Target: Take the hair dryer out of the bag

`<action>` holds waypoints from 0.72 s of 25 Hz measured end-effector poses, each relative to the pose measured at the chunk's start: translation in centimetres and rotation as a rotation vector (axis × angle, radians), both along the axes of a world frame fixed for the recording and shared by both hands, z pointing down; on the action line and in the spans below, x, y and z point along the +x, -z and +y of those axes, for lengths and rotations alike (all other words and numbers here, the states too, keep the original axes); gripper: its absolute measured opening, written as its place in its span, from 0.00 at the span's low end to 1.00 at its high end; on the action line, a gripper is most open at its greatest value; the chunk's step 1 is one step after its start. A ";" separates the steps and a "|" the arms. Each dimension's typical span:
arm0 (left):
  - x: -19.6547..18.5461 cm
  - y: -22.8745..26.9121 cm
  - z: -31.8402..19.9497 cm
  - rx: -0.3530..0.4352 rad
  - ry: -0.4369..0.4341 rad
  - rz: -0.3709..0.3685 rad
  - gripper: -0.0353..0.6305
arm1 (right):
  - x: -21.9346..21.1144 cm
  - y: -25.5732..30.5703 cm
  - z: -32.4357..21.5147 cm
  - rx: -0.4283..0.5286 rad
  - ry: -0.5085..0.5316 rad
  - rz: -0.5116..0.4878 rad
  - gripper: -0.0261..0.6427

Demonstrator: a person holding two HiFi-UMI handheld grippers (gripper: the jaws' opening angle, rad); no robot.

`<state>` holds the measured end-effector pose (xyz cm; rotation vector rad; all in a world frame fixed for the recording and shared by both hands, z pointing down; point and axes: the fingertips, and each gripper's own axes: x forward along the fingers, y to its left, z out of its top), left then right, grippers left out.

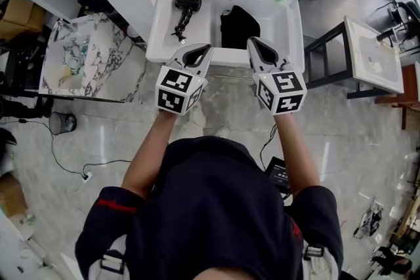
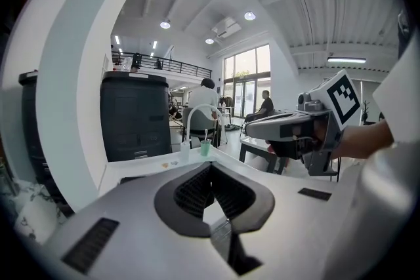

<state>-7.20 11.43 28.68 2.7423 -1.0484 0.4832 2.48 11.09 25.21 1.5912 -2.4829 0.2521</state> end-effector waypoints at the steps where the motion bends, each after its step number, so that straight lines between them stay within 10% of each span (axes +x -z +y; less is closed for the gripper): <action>1: -0.1 0.0 0.3 0.000 0.002 -0.001 0.07 | -0.1 0.0 0.2 0.001 0.003 0.000 0.09; 18: -1.6 0.3 3.4 0.017 0.030 0.028 0.07 | -1.7 0.1 3.2 0.016 0.034 0.016 0.09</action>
